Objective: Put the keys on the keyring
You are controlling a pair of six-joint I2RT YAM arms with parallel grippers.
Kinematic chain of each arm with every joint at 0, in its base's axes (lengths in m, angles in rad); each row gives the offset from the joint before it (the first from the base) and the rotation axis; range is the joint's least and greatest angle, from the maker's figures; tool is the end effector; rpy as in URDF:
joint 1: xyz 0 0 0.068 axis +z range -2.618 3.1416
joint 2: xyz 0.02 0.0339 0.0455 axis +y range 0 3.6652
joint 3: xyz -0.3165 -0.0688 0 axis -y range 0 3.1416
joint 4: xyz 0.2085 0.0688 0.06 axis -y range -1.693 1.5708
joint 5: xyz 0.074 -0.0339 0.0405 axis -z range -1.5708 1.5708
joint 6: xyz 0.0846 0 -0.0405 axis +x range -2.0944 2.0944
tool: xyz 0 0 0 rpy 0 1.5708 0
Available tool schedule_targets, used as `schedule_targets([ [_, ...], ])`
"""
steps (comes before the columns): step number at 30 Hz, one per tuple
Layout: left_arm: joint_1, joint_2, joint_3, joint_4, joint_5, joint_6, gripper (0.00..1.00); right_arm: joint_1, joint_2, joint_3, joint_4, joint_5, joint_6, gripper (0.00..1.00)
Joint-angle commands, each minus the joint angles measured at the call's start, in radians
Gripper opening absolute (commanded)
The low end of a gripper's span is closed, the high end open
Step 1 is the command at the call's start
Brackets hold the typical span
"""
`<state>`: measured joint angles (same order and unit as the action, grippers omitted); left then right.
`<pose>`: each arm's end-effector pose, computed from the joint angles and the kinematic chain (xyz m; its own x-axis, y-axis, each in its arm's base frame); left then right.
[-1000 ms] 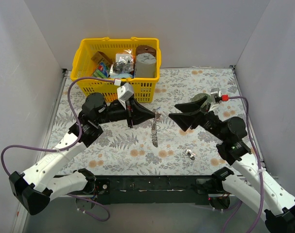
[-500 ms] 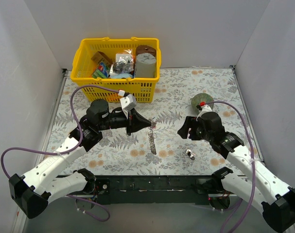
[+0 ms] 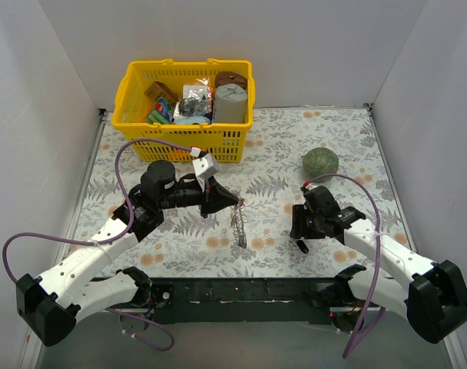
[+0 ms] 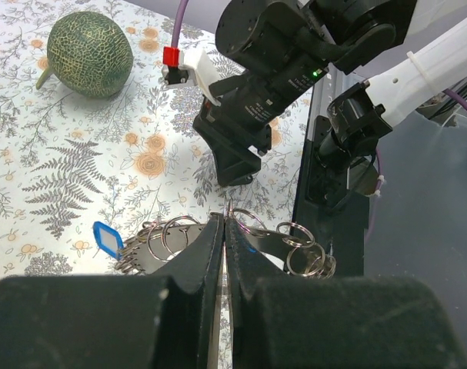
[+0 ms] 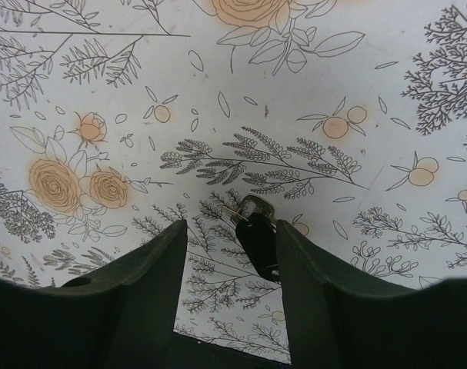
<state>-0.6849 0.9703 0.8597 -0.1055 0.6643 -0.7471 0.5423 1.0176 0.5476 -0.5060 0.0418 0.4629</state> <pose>0.1160 -0.1621 0.3811 -0.7772 -0.0560 -0.6268 0.5947 0.2601 -0.7607 0.1351 0.0773 0.2106 -0.8561 0.0051 -0.5168 -0.1267 0.9674 0.2192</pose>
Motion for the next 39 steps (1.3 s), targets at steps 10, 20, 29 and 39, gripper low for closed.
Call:
schedule_targets([
  [10,-0.005,-0.019,-0.01,0.032,0.009,0.02,0.0,-0.01,0.073,-0.061,0.115,-0.074,-0.018,0.49],
  [20,-0.005,-0.012,-0.014,0.03,0.009,0.017,0.0,-0.016,0.09,-0.077,0.159,-0.103,-0.027,0.27],
  [29,-0.005,-0.016,-0.016,0.017,-0.005,0.022,0.0,-0.018,0.05,-0.055,0.141,-0.099,-0.046,0.01],
  [39,-0.007,-0.024,-0.01,-0.014,-0.031,0.04,0.0,-0.018,-0.011,0.051,0.101,-0.152,-0.107,0.01],
])
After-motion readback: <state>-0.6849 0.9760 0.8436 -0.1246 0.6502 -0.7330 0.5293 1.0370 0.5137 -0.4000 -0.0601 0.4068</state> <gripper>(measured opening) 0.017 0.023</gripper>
